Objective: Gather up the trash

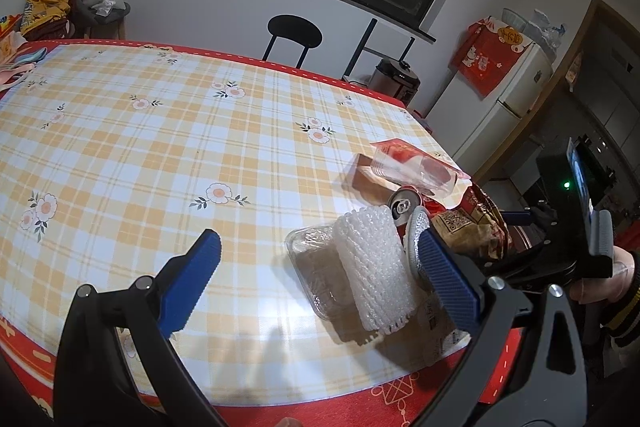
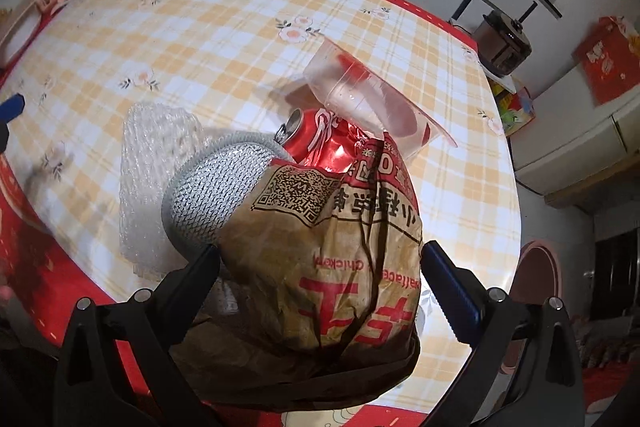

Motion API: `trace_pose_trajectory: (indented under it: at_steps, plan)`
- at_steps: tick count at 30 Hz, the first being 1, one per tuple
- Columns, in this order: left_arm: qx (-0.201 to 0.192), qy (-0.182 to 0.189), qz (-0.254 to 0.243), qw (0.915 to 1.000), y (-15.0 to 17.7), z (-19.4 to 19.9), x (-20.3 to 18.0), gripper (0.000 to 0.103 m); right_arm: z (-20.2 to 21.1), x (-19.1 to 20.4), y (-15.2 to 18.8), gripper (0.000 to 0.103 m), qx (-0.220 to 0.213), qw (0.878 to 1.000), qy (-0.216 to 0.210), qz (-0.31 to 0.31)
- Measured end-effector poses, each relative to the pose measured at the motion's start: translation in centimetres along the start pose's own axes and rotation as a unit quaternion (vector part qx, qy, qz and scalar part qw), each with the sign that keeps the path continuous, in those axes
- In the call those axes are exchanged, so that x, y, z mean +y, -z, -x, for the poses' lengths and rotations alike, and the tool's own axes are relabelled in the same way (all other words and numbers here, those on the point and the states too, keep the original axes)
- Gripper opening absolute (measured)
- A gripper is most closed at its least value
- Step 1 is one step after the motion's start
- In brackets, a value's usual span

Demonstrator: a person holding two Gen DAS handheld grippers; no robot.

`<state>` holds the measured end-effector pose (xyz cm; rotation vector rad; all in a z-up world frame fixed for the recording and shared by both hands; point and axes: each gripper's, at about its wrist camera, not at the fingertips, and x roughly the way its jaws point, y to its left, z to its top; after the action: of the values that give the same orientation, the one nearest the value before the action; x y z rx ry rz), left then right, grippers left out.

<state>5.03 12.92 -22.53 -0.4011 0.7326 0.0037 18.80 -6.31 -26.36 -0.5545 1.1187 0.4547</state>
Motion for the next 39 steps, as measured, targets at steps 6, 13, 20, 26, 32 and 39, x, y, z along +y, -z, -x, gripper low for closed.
trace_pose_trajectory:
  at_steps: [6,13,20,26,32,39]
  plan:
    - [0.002,-0.001,0.002,1.0000,0.0,-0.1,-0.1,0.097,-0.9,-0.5,0.6,0.098,0.016,1.000,-0.004,-0.012]
    - [0.010,-0.002,0.003,0.9999,0.2,-0.4,-0.5,0.097,1.4,-2.4,1.0,0.088,-0.032,0.996,-0.062,-0.062]
    - [0.028,0.000,-0.003,0.9996,0.2,-0.8,-1.8,0.097,4.3,-5.4,2.2,0.087,-0.091,0.982,-0.107,-0.126]
    - [0.041,0.009,-0.011,0.9991,0.0,-1.2,-3.2,0.097,6.6,-9.5,4.3,0.087,-0.141,0.961,-0.130,-0.198]
    - [0.044,0.025,-0.033,0.9982,-0.4,-1.7,-5.6,0.096,7.2,-13.2,7.1,0.087,-0.156,0.948,-0.126,-0.249]
    - [0.063,0.054,0.001,0.9966,-3.0,-3.6,-7.4,0.095,7.0,-16.1,10.1,0.087,-0.161,0.937,-0.128,-0.282]
